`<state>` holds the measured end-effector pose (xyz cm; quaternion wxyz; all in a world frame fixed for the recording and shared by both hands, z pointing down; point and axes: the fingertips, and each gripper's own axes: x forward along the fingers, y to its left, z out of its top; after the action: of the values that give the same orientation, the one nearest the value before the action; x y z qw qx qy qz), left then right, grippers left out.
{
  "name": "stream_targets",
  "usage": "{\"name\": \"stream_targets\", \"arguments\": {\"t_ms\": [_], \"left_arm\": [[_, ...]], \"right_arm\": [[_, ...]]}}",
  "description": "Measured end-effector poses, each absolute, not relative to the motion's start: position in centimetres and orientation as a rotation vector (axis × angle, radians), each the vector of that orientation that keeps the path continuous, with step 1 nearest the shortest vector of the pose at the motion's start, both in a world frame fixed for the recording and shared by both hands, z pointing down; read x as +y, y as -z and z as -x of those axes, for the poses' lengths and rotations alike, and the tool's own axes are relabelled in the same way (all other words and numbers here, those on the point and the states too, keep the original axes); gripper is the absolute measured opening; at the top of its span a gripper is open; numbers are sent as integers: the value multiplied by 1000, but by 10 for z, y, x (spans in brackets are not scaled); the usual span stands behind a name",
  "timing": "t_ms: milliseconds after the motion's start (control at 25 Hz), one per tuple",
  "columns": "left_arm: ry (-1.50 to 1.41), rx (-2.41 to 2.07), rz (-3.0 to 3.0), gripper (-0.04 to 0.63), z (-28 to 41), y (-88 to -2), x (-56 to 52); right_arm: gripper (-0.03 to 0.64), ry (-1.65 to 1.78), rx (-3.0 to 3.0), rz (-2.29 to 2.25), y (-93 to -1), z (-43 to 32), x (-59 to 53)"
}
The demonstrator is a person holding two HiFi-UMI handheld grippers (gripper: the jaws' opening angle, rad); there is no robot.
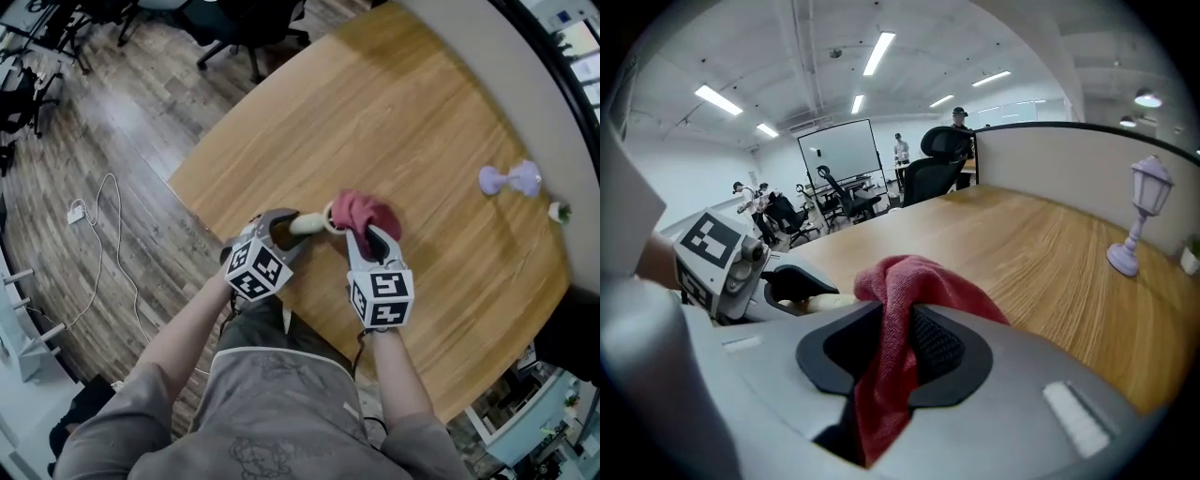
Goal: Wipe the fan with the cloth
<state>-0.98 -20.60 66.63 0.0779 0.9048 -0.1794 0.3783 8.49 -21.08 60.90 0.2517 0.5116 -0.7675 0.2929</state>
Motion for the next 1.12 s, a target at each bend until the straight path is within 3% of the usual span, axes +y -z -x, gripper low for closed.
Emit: {"name": "stream_targets", "arguments": {"t_ms": [760, 1120], "left_arm": [[-1131, -518, -2736, 198, 10, -667, -205], [-1130, -504, -2748, 196, 10, -668, -205]], "right_arm": [[94, -751, -2225, -957, -615, 28, -195], [94, -812, -2189, -1043, -609, -25, -199]]}}
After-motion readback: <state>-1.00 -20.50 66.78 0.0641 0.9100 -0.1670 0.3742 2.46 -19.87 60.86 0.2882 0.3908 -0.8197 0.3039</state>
